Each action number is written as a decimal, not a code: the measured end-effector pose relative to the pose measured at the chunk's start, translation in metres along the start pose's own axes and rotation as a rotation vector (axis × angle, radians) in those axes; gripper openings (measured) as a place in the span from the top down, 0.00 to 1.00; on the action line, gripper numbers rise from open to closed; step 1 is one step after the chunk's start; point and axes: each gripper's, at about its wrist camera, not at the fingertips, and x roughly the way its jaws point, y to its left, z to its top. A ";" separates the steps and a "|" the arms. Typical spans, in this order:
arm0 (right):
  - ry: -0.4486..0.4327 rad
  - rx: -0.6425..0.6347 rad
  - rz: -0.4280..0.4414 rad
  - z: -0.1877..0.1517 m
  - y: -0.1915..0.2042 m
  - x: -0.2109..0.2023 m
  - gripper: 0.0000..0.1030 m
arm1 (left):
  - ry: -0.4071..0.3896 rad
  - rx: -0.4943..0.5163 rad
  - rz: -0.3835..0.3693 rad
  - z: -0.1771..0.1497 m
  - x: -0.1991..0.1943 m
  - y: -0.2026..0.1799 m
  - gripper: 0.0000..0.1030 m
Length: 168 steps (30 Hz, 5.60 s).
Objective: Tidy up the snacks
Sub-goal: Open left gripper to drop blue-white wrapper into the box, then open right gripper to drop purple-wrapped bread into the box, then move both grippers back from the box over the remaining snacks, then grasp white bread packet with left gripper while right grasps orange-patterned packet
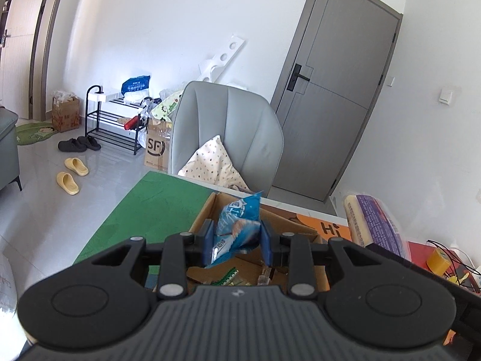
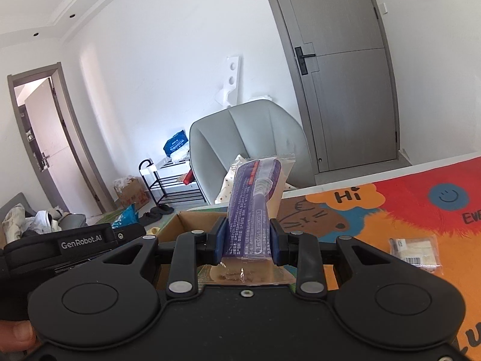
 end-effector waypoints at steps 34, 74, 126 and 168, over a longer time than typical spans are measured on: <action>0.147 -0.138 0.064 0.006 0.056 0.066 0.60 | -0.010 -0.123 0.121 0.024 -0.005 0.063 0.51; 0.084 0.075 -0.199 -0.016 -0.109 -0.045 0.32 | 0.077 0.110 -0.060 -0.047 0.007 -0.093 0.24; 0.175 0.214 -0.364 -0.050 -0.231 -0.034 0.83 | 0.265 0.370 -0.151 -0.120 0.106 -0.238 0.24; 0.142 0.226 -0.376 -0.047 -0.215 -0.050 0.81 | 0.227 0.315 -0.141 -0.114 0.081 -0.214 0.46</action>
